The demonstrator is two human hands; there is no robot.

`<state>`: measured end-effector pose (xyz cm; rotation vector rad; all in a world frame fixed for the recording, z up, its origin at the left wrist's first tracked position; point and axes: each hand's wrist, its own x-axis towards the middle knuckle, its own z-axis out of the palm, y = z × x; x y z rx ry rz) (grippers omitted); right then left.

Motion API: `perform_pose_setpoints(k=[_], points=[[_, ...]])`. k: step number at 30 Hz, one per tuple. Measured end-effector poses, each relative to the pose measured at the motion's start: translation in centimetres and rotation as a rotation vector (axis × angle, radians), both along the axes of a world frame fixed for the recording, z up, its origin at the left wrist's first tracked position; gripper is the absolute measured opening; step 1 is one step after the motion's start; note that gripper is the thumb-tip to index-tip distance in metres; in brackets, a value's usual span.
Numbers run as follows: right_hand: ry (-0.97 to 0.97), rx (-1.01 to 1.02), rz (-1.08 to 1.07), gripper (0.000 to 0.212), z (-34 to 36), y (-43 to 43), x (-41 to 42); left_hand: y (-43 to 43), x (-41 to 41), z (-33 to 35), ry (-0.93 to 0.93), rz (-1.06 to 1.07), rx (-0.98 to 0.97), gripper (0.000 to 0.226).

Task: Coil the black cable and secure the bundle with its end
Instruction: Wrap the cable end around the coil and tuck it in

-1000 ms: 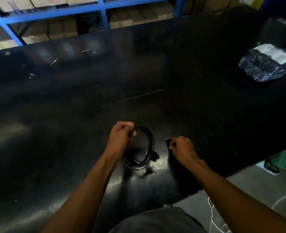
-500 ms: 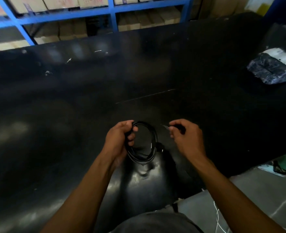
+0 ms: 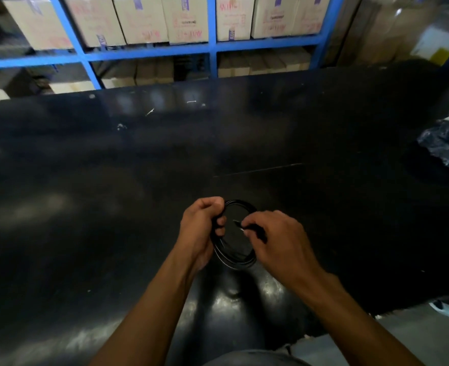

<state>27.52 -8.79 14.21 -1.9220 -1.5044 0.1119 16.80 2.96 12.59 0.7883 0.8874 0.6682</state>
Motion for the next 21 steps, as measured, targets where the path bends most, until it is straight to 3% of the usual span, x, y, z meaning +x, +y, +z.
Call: perform_pose_setpoints(k=[5,14,21], points=[[-0.173,0.050,0.019,0.011,-0.1,1.2,0.9,-0.1,0.4,0.7,-0.008,0.030,-0.027,0.010],[-0.169,0.198,-0.103,0.017,-0.2,2.3,0.7,0.1,0.6,2.1,-0.060,0.000,-0.156,0.015],[-0.193,0.220,-0.087,0.012,-0.5,2.7,1.4,0.0,0.3,2.4,-0.063,-0.147,-0.248,0.005]])
